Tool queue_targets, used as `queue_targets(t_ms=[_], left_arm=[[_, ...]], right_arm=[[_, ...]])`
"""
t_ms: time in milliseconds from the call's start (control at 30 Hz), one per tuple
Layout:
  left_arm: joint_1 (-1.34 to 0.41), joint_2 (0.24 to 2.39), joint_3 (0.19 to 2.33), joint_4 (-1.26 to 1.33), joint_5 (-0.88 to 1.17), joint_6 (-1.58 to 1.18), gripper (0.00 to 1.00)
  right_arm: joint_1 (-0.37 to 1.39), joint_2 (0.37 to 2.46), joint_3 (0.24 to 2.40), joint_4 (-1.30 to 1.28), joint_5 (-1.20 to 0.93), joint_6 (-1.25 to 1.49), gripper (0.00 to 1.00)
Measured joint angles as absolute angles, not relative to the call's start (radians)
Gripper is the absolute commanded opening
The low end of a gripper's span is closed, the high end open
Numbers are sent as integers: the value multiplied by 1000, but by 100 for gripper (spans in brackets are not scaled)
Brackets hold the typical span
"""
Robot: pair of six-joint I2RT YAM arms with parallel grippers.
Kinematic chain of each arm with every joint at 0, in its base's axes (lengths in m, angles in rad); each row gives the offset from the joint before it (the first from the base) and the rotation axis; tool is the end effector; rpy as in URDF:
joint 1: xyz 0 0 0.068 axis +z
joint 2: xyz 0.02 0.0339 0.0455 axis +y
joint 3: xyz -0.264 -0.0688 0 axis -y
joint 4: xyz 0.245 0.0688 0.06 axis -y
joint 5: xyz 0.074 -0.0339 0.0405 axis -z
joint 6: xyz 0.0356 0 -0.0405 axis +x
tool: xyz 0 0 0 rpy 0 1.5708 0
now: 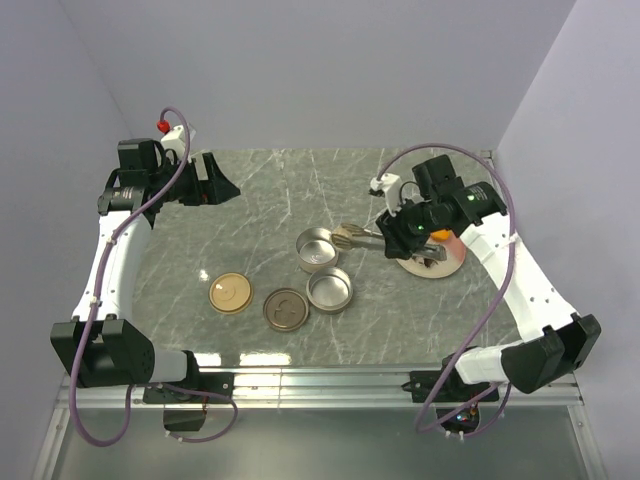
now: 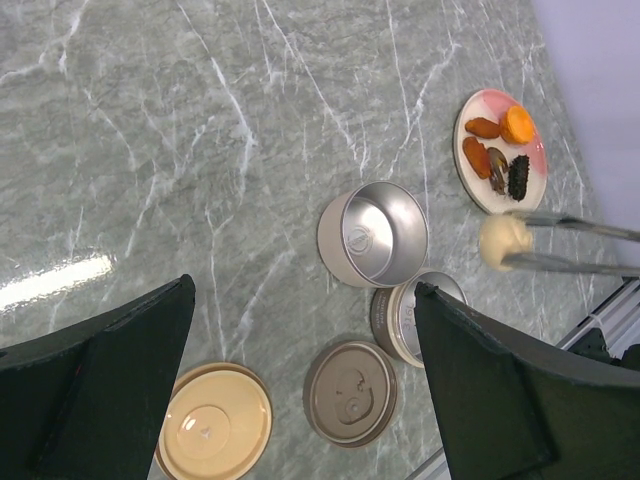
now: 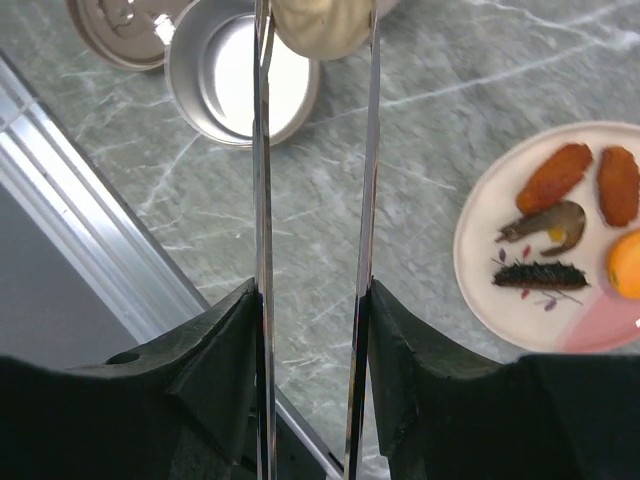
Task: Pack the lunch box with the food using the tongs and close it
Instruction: Place the food into the lunch box
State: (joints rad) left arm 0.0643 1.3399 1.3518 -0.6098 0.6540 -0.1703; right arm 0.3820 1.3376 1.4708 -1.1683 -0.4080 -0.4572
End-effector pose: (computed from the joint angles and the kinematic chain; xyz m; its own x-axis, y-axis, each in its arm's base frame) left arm 0.2892 -0.0031 0.3758 -0.6300 -0.1753 -0.7565 0.3491 0.8063 -0.4776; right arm 0.2251 0.1057 0.3706 -0.4820 -0.6303 -0.6086 -0.8279 0.5550 0.0808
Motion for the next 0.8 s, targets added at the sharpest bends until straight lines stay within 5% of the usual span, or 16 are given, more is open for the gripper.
queue_targets(t_ms=[800], left_arm=[[64,1340,1346,-615,630,-166,97]], right_arm=[[590,1375,1293,-1153,-350,-453,48]])
